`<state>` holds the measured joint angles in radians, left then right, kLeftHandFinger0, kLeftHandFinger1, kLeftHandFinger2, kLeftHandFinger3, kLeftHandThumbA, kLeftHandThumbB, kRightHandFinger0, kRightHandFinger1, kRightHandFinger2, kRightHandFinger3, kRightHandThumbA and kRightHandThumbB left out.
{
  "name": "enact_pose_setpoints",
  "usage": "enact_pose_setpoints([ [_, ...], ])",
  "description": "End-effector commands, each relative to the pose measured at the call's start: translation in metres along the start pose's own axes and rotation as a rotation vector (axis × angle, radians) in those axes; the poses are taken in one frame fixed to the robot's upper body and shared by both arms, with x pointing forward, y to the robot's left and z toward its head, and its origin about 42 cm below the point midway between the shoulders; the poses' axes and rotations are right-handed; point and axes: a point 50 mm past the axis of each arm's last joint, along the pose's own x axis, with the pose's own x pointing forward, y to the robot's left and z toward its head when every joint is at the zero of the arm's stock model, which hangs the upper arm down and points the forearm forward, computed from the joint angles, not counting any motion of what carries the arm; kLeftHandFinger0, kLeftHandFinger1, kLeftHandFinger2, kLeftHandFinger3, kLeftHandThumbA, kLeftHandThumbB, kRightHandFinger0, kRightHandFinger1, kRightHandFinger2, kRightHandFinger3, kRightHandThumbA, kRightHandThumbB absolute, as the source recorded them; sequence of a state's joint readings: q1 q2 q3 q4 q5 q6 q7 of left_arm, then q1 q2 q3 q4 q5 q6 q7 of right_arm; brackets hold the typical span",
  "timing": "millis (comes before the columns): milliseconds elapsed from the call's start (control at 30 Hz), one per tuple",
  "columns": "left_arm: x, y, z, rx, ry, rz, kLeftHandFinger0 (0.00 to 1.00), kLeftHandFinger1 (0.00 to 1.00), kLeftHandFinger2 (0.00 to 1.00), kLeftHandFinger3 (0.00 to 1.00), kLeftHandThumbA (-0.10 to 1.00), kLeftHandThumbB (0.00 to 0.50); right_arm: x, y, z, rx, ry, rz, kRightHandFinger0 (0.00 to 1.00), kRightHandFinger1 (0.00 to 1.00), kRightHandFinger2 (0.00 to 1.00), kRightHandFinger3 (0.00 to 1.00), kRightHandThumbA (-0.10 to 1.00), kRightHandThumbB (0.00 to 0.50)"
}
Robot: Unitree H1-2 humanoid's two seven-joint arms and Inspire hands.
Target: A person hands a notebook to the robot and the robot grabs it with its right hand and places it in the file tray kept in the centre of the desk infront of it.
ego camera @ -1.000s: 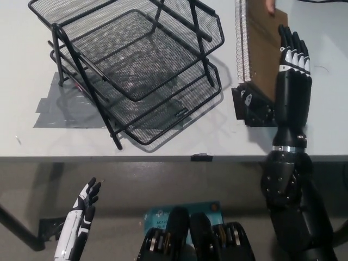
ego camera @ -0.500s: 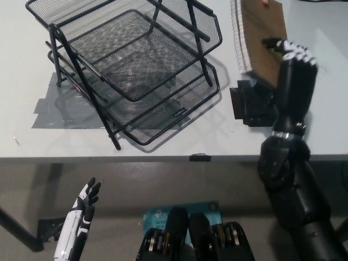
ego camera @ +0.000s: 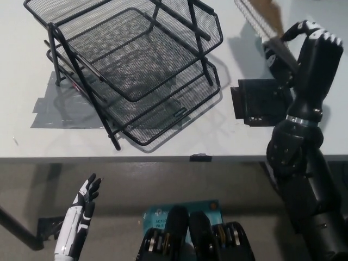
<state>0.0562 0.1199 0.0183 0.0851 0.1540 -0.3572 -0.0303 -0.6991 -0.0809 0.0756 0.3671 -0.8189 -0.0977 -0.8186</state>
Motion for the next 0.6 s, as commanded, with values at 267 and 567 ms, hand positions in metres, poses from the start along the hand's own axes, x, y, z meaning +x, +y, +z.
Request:
enact_pose_setpoints([
  [267, 0.005, 0.007, 0.007, 0.006, -0.049, 0.024, 1.00, 1.00, 1.00, 1.00, 1.00, 0.353, 0.077, -0.078, 0.051, 0.112, -0.199, -0.360, 0.00, 0.00, 0.18, 0.11, 0.65, 0.000],
  [567, 0.010, 0.006, 0.008, 0.007, -0.057, 0.010, 0.98, 1.00, 1.00, 1.00, 1.00, 0.345, 0.099, -0.105, 0.093, 0.037, -0.467, -0.410, 0.00, 0.00, 0.00, 0.08, 0.66, 0.000],
])
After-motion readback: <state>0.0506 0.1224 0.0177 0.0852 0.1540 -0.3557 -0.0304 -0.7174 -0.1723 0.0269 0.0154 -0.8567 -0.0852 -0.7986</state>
